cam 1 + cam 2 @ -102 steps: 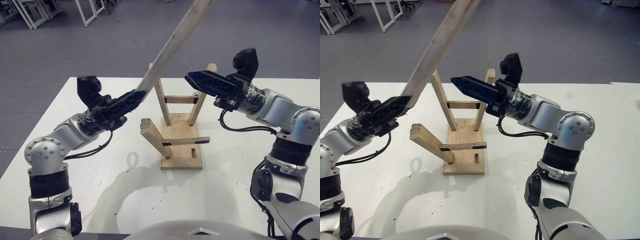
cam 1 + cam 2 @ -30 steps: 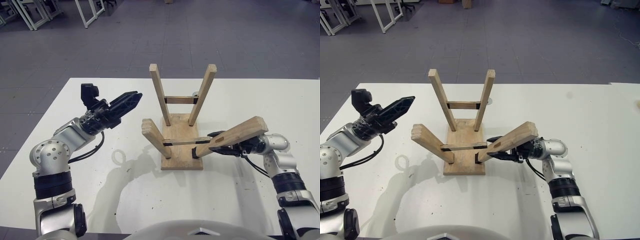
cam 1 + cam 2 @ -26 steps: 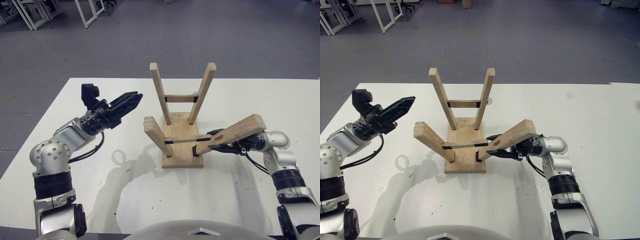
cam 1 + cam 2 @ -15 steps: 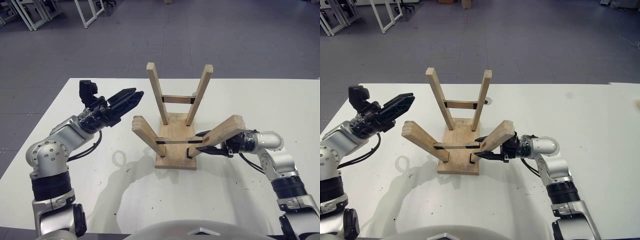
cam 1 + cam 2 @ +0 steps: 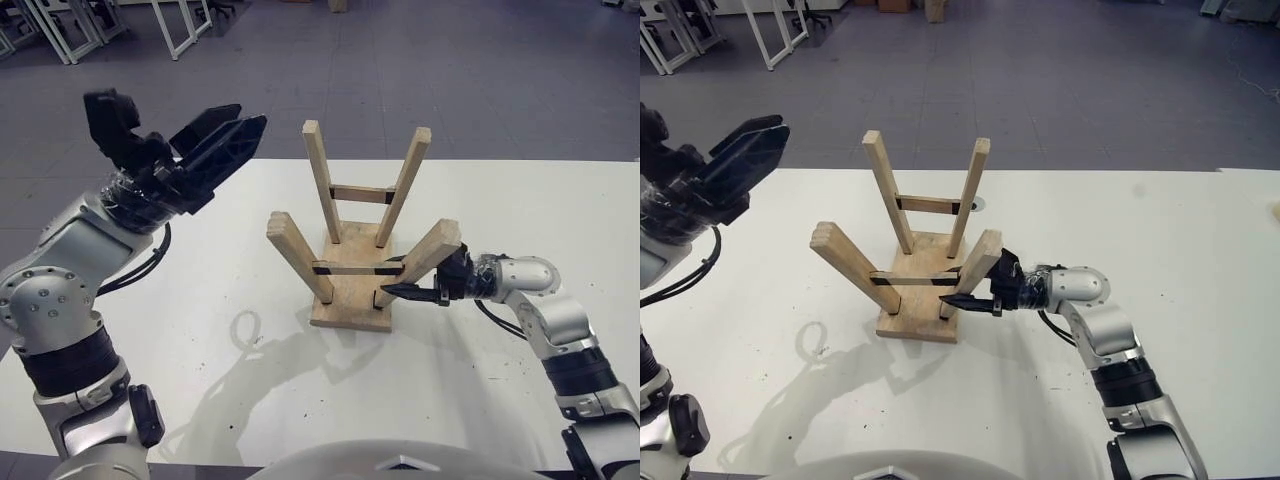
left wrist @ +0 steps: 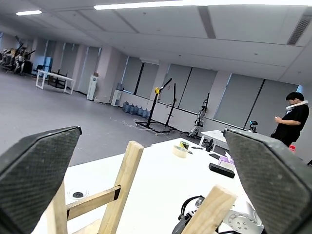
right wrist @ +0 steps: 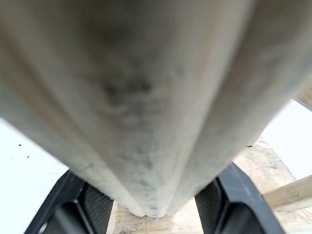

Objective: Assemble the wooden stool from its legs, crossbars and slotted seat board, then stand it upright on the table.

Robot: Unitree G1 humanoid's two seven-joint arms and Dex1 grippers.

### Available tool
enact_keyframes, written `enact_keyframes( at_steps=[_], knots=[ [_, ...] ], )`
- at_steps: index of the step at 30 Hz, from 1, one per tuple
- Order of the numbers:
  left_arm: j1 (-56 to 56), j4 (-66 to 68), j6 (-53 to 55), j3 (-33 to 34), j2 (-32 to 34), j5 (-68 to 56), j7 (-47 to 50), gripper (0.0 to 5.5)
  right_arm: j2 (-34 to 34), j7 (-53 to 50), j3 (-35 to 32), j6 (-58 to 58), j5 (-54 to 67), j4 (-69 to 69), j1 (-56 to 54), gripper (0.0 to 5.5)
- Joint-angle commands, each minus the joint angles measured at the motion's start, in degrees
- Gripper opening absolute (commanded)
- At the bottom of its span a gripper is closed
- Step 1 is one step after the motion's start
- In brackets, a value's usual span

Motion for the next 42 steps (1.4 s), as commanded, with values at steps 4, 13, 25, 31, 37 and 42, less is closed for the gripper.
enact_keyframes(
  at_steps=[4, 13, 25, 31, 37, 42],
  knots=[
    [-7.43, -12.30, 7.50, -15.39, -0.06, -6.12, 23.18, 5.47, -2.59, -1.79, 1.48, 2.12, -3.94, 1.58, 1.73, 2.02],
    [-4.96, -14.75, 14.62, -37.39, -10.55, 11.25, 49.26, 4.07, -2.48, -5.70, 2.16, 3.15, -4.68, 0.73, 2.87, 2.02],
    [-19.68, -18.43, 18.69, -50.20, -9.24, 37.06, 42.31, 2.15, -2.36, -7.37, 2.27, 3.57, -4.17, 0.09, 3.42, 2.02],
    [-18.24, -17.76, 23.04, -74.67, 0.54, 46.10, 29.58, 1.77, -2.41, -7.47, 2.03, 3.93, -3.84, -0.03, 3.40, 2.02],
    [-11.22, -9.96, 17.04, -76.70, -3.52, 55.60, 26.48, 1.77, -3.63, -8.40, 5.40, 6.17, -7.34, -1.23, 2.94, 2.02],
    [-8.66, -8.76, 14.42, -74.08, -3.61, 59.67, 22.51, 1.77, -0.52, -16.01, 1.10, 16.75, 1.07, -3.84, 6.89, 2.02]
  ],
)
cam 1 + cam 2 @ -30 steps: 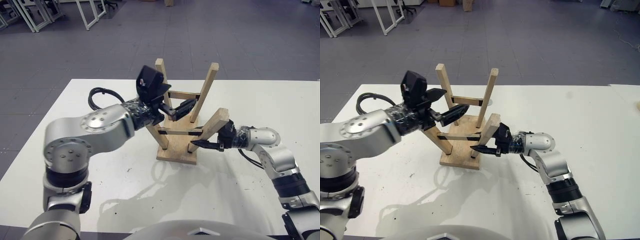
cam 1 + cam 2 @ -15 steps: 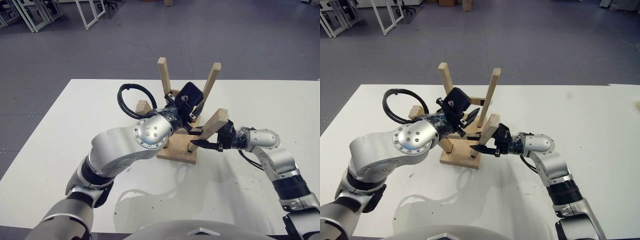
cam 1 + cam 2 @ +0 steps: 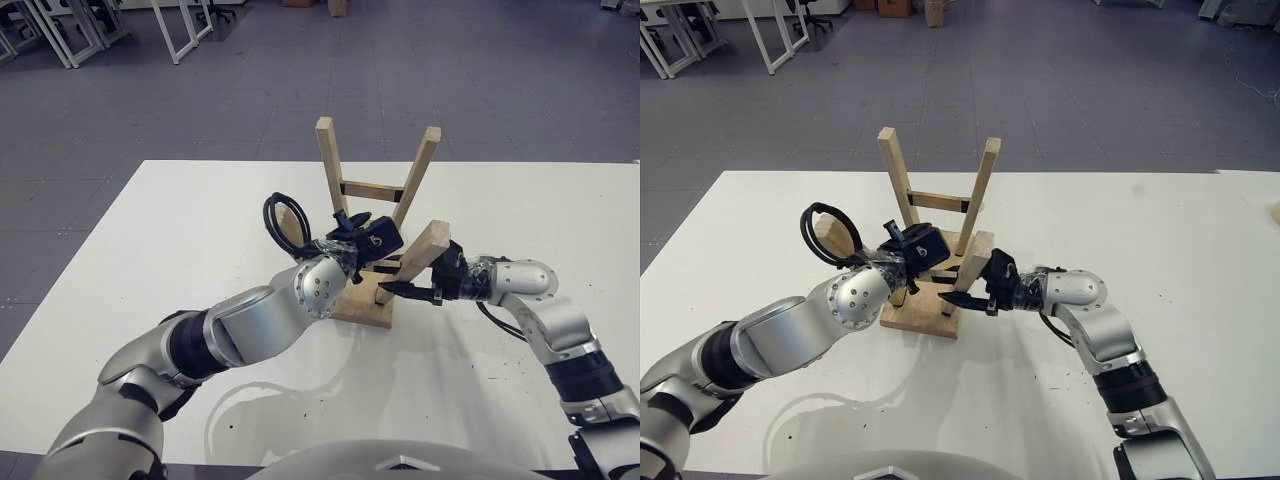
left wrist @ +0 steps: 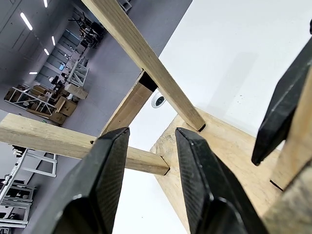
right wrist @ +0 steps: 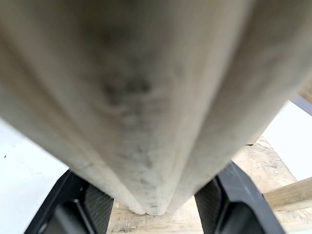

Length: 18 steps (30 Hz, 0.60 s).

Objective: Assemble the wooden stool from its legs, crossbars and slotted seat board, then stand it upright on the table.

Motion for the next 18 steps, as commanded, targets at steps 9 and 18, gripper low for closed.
enact_keyframes(
  at_steps=[9, 18],
  knots=[
    [9.54, 1.22, 1.51, 5.63, 0.09, 0.97, -12.24, 1.77, 5.72, -10.19, -8.58, 16.44, 8.08, -0.86, 9.07, 2.02],
    [-2.30, -5.90, 10.72, 19.94, -5.65, 1.11, -15.85, 1.77, 4.05, -3.04, -4.41, 1.12, 2.78, -3.07, 14.12, 2.02]
  ],
)
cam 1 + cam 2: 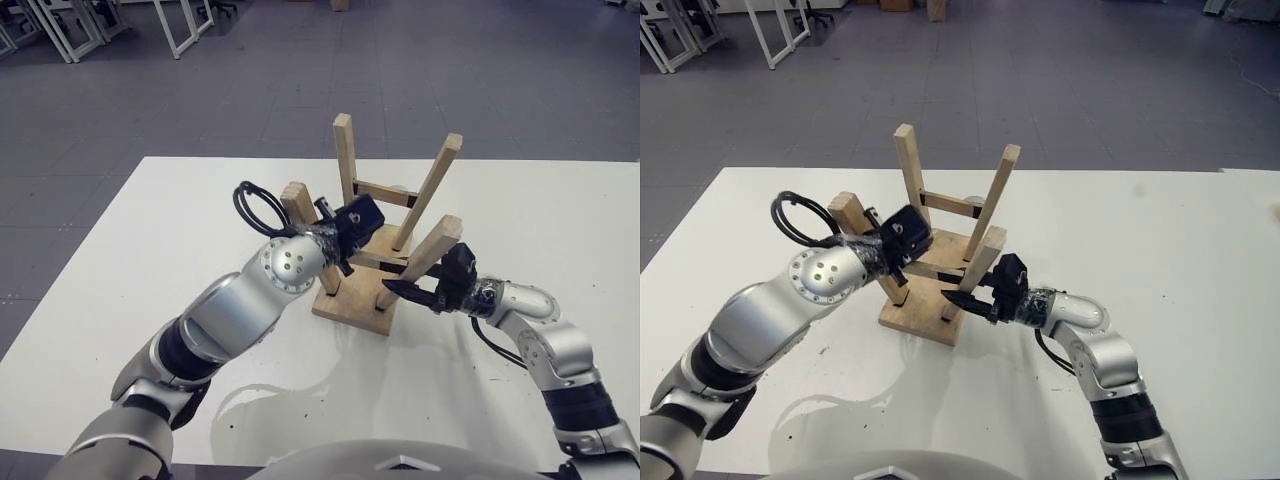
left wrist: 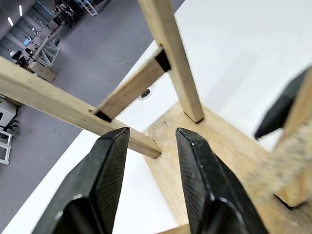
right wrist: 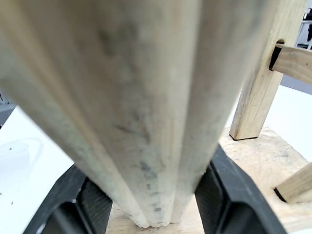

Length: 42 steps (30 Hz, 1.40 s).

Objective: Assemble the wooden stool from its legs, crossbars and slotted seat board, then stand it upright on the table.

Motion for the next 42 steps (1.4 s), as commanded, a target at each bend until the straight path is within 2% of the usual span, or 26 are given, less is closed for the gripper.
enact_keyframes(
  at_steps=[1, 7, 13, 17, 20, 23, 25, 27, 30, 33, 36, 38, 40, 42],
  knots=[
    [-3.83, -2.15, 3.18, 2.11, -1.39, 0.30, -0.97, 1.77, -0.41, 2.56, 1.23, -3.13, -0.95, 1.82, 4.91, 2.02],
    [-3.98, -3.08, 4.24, 1.35, -0.86, 0.72, -1.60, 1.77, 1.34, 3.99, -0.37, -10.74, -0.54, 6.57, 3.87, 2.02],
    [-5.92, -3.70, 2.13, 0.78, -1.15, 4.95, 1.16, 1.77, 1.02, 4.37, -0.01, -11.62, -0.63, 7.67, 3.57, 2.02],
    [7.45, -0.75, 7.70, -17.42, 5.87, 1.85, -2.99, 1.77, 0.59, 4.20, 0.12, -11.01, -0.72, 7.37, 3.36, 2.02],
    [11.85, 7.67, 5.11, -22.90, 6.98, 5.21, -2.74, 1.77, 0.28, 3.99, -0.01, -10.40, -1.11, 8.05, 2.47, 2.02],
    [11.93, 8.90, 3.08, -23.18, 6.90, 7.23, -3.84, 1.77, 0.08, 3.54, 0.20, -9.73, -1.80, 8.45, 1.79, 2.02],
    [11.84, 7.06, 1.19, -19.22, 3.93, 7.84, -3.45, 1.77, -0.65, 2.93, 1.87, -8.64, -4.13, 8.67, 1.68, 2.02],
    [10.71, 4.02, 1.68, -12.48, -1.16, 6.80, -3.35, 1.77, -3.80, 2.35, 6.55, -5.14, -10.60, 10.17, 1.06, 2.02],
    [5.76, -0.13, 4.65, 1.31, -9.90, 4.13, -4.76, 1.77, -10.07, 1.07, 13.95, 2.44, -18.83, 12.37, 1.16, 2.02],
    [-3.58, -2.05, 10.57, 18.89, -20.39, 0.78, -5.78, 1.77, -11.05, -3.07, 15.54, 4.46, -19.54, 13.39, 0.84, 2.02],
    [-14.19, -1.69, 13.42, 33.43, -24.08, -0.34, -5.55, 1.77, -10.96, -5.07, 16.25, 3.98, -18.75, 14.27, -1.22, 2.02],
    [-22.54, -0.30, 16.18, 42.08, -21.24, 0.58, -5.10, 1.77, -11.79, -4.64, 16.90, 2.21, -18.55, 14.91, -2.40, 2.02],
    [-28.10, 3.30, 18.09, 48.42, -10.28, 1.28, -6.33, 1.77, -13.09, -3.94, 17.45, 1.09, -18.32, 14.75, -3.08, 2.02],
    [-21.03, 8.64, 12.00, 50.44, -3.09, 3.70, -5.21, 1.77, -13.86, -3.90, 17.89, -0.36, -18.60, 14.34, -3.93, 2.02]
  ],
)
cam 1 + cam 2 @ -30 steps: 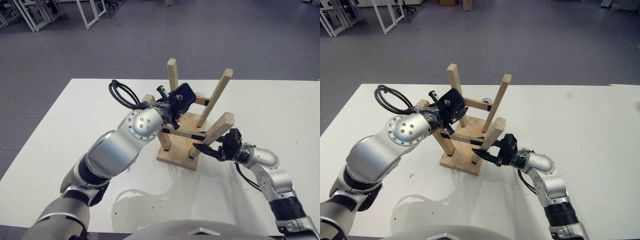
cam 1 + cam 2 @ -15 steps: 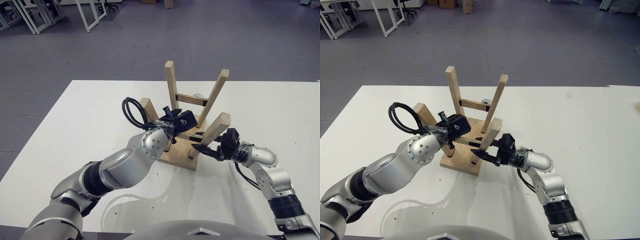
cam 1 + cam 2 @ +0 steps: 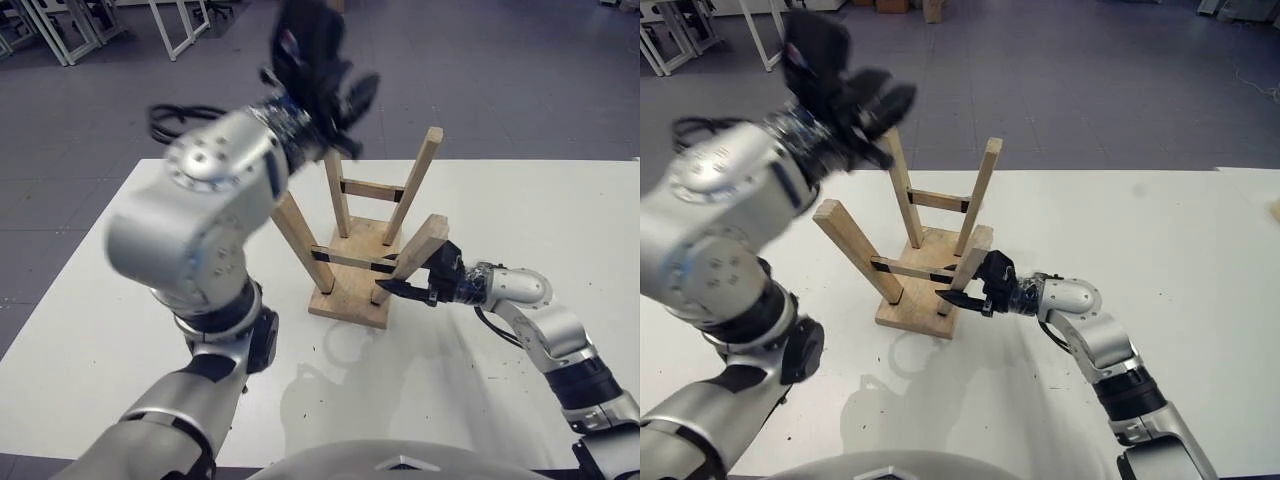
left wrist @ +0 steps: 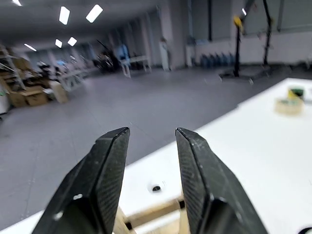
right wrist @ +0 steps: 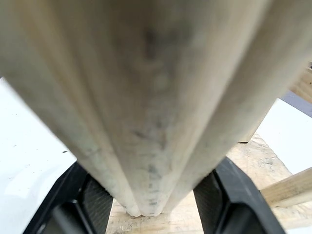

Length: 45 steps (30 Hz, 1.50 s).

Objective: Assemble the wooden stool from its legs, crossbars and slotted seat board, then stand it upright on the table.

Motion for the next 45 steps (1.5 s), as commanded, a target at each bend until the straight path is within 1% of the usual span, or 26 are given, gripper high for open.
enact_keyframes(
  at_steps=[1, 3, 4, 5, 7, 9, 11, 13, 15, 17, 18, 19, 21, 23, 25, 27, 29, 31, 36, 39, 41, 42, 43, 45],
  knots=[
    [6.07, 9.95, -5.13, 10.86, 16.20, 5.10, 0.63, 1.77, -7.72, -2.54, 8.26, 5.91, -17.76, 8.13, 4.23, 2.02],
    [16.97, 14.54, -10.86, 11.26, 18.97, 7.32, 1.09, 1.77, -8.46, -2.60, 8.57, 4.89, -18.04, 7.63, 3.43, 2.02],
    [23.04, 17.39, -13.32, 10.72, 18.79, 7.70, 0.60, 1.77, -8.56, -2.53, 8.64, 4.68, -18.02, 7.72, 2.74, 2.02],
    [29.17, 20.06, -15.63, 8.77, 18.60, 7.75, -0.58, 1.77, -8.48, -2.50, 8.76, 4.52, -18.03, 8.06, 1.82, 2.02],
    [39.17, 23.02, -18.93, 6.71, 15.22, 6.07, -2.95, 1.77, -8.10, -2.42, 8.93, 4.03, -17.95, 8.93, -0.42, 2.02],
    [43.45, 24.30, -21.83, 7.05, 12.24, 4.34, -3.88, 1.77, -8.12, -2.39, 9.12, 3.80, -17.67, 9.27, -1.60, 2.02],
    [45.61, 24.70, -24.76, 5.79, 11.44, 3.36, -5.10, 1.77, -8.36, -2.27, 9.35, 3.61, -17.45, 9.41, -1.92, 2.02],
    [47.56, 21.91, -28.97, 1.37, 10.30, 0.90, -9.39, 1.77, -8.63, -2.12, 9.62, 3.35, -17.30, 9.57, -2.02, 2.02],
    [48.64, 13.96, -31.29, -3.24, 6.18, -6.63, -16.29, 1.77, -8.84, -1.97, 9.92, 3.28, -17.12, 9.48, -1.96, 2.02],
    [48.97, 5.28, -29.95, -11.76, -0.43, -13.89, -18.75, 1.77, -8.98, -1.28, 10.61, 3.46, -16.93, 9.23, -2.03, 2.02],
    [49.76, 1.96, -28.38, -15.86, -2.35, -16.56, -19.01, 1.77, -8.98, -0.73, 10.98, 3.56, -16.71, 9.22, -2.19, 2.02],
    [50.79, -0.53, -26.41, -19.87, -2.93, -18.47, -19.56, 1.77, -8.90, -0.05, 11.23, 3.78, -16.30, 9.36, -2.42, 2.02],
    [52.81, -2.57, -23.67, -23.80, -1.29, -19.73, -20.71, 1.77, -8.79, 0.61, 11.37, 3.96, -15.63, 9.89, -2.95, 2.02],
    [54.42, -1.76, -24.31, -25.51, 3.90, -16.33, -22.01, 1.77, -8.17, 1.01, 10.97, 4.10, -14.89, 11.12, -3.65, 2.02],
    [55.69, 2.14, -26.03, -24.52, 8.23, -11.72, -21.61, 1.77, -7.55, 1.75, 11.10, 3.43, -14.66, 12.99, -4.43, 2.02],
    [56.60, 7.42, -29.52, -24.69, 14.10, -7.01, -21.03, 1.77, -6.78, 2.10, 11.91, 2.65, -14.83, 15.73, -5.07, 2.02],
    [56.88, 9.81, -31.51, -24.57, 16.96, -5.44, -20.99, 1.77, -5.98, 1.26, 11.81, 4.88, -13.06, 16.02, -4.47, 2.02],
    [56.94, 9.81, -32.22, -24.99, 17.17, -5.47, -20.88, 1.77, -5.38, 1.14, 10.58, 9.34, -8.39, 13.36, -3.25, 2.02],
    [57.78, 9.55, -33.42, -27.20, 15.60, -4.91, -19.02, 1.77, -4.53, 1.16, 8.88, 7.54, -7.52, 12.22, -4.63, 2.02],
    [58.11, 10.20, -33.99, -28.03, 14.74, -4.65, -17.67, 1.77, -3.35, 4.06, 6.85, 4.17, -6.27, 14.21, -9.40, 2.02],
    [58.11, 10.36, -34.10, -28.41, 14.33, -4.53, -16.95, 1.77, -2.83, 5.24, 5.92, 4.12, -6.68, 16.70, -13.24, 2.02],
    [58.14, 10.45, -34.22, -28.56, 14.29, -4.53, -16.68, 1.74, -2.55, 5.56, 5.18, 4.75, -6.27, 17.03, -14.06, 2.39],
    [58.23, 10.58, -34.39, -28.69, 14.30, -4.46, -16.43, 1.74, -2.35, 5.68, 4.61, 5.41, -5.83, 16.70, -14.20, 2.49],
    [58.46, 10.71, -34.62, -28.89, 14.24, -4.36, -15.95, 1.74, -1.79, 6.11, 3.57, 6.85, -6.13, 15.06, -13.33, 2.93]
  ],
)
